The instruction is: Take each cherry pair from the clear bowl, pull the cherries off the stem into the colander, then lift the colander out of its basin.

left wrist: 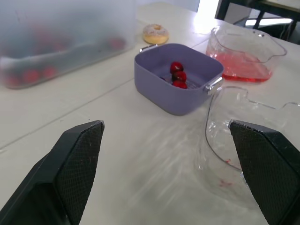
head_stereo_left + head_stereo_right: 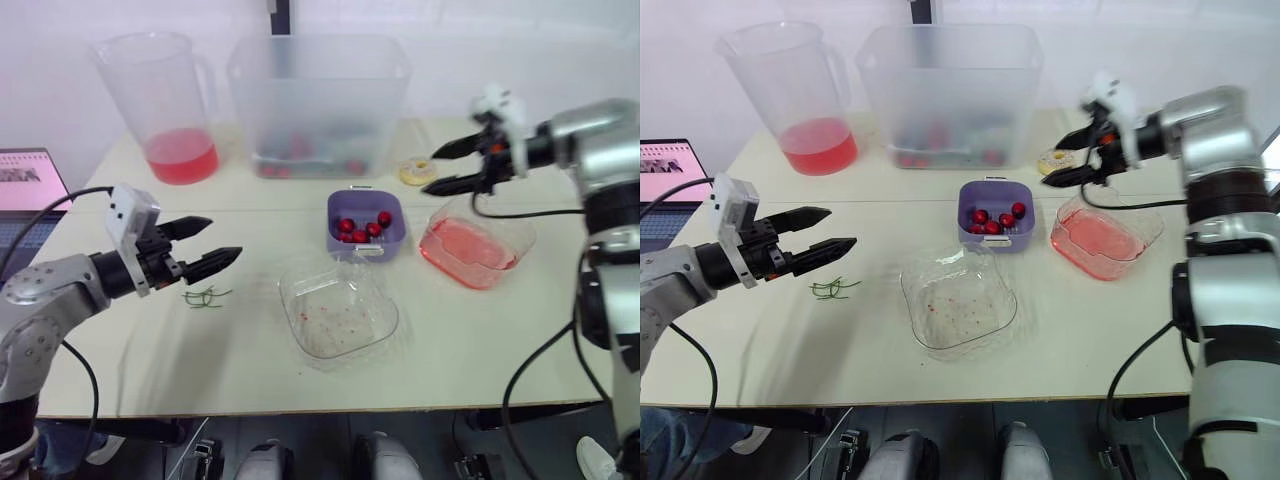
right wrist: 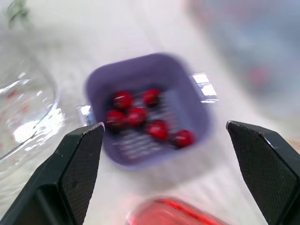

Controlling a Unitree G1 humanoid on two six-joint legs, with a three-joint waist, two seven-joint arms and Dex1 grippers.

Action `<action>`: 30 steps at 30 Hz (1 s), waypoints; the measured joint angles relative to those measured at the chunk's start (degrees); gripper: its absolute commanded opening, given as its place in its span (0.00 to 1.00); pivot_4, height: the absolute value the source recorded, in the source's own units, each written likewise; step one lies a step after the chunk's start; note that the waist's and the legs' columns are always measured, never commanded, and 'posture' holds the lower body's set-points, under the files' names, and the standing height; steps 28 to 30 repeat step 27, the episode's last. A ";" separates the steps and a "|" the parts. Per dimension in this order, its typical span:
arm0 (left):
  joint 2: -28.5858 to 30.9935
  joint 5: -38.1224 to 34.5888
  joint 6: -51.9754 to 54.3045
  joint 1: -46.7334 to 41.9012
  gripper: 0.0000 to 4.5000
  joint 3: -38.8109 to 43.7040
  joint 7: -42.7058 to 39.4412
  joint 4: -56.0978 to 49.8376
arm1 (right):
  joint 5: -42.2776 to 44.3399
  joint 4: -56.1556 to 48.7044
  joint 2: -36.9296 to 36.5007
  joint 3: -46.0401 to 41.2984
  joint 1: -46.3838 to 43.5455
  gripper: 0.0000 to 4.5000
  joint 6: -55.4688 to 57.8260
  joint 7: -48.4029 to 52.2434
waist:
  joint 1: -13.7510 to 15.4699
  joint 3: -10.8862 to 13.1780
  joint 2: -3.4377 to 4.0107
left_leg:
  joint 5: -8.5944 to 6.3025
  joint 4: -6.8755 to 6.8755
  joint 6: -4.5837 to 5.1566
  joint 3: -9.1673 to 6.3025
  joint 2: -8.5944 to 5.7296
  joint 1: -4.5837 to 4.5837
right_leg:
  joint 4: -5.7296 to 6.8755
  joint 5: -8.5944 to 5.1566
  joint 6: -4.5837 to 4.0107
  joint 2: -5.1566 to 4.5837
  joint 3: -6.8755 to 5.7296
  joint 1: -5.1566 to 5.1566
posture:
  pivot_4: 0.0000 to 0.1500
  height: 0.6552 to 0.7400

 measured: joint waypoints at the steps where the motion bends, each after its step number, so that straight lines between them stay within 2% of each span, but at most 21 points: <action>1: 0.09 1.38 -1.32 0.16 1.00 -0.15 -0.66 0.33 | 1.41 -2.09 -1.59 -2.72 2.02 0.99 0.42 -1.35 | 0.01 -0.02 -0.03 | 0.00 -0.01 0.00 0.01 0.04 0.00 | -0.03 0.00 0.00 -0.01 0.00 0.01 | 1.00 0.37; 5: 1.86 7.23 -6.55 2.69 1.00 0.07 -3.01 3.03 | 6.52 -11.47 -8.45 -13.72 18.91 0.99 5.76 -6.71 | 0.52 -0.02 -0.03 | 0.00 -0.03 0.00 0.07 0.02 0.03 | -0.06 0.00 0.00 -0.03 -0.04 0.09 | 1.00 0.37; 8: 1.77 9.68 -9.59 3.18 1.00 -0.39 -5.56 6.28 | 11.87 -24.38 -7.63 -24.57 38.17 0.99 5.84 -9.60 | 0.53 -0.03 0.00 | 0.00 0.02 0.00 0.06 0.05 0.09 | 0.04 0.00 0.00 -0.03 -0.04 0.13 | 1.00 0.37; 13: 1.45 11.97 -12.06 3.65 1.00 -1.52 -8.71 11.05 | 17.36 -35.22 -6.95 -37.67 53.54 0.99 5.69 -14.40 | 0.38 -0.02 0.24 | 0.00 0.01 0.01 0.11 0.05 0.17 | 0.11 0.00 0.01 -0.01 0.04 0.11 | 1.00 0.37; 16: 0.53 13.20 -13.34 4.86 1.00 -1.90 -9.42 12.83 | 19.12 -40.85 -6.74 -41.61 61.36 0.99 4.86 -15.45 | 0.30 -0.03 0.21 | 0.00 -0.01 0.02 0.09 0.07 0.19 | 0.07 0.00 0.01 0.00 0.04 0.16 | 1.00 0.37; 22: -0.10 13.32 -13.43 6.06 1.00 -2.25 -10.54 12.46 | 20.15 -46.95 -6.01 -42.10 71.59 0.99 3.57 -15.82 | 0.42 -0.03 0.21 | -0.01 0.03 0.03 0.09 0.06 0.20 | 0.09 0.00 0.01 -0.01 0.06 0.18 | 1.00 0.37; 30: -0.10 12.60 -12.34 5.99 1.00 -2.23 -11.06 10.29 | 22.45 -49.30 -6.14 -41.98 72.46 0.99 3.92 -16.33 | 0.60 -0.03 0.21 | -0.01 0.03 0.04 0.06 0.05 0.21 | 0.08 0.00 0.01 -0.01 0.06 0.20 | 1.00 0.37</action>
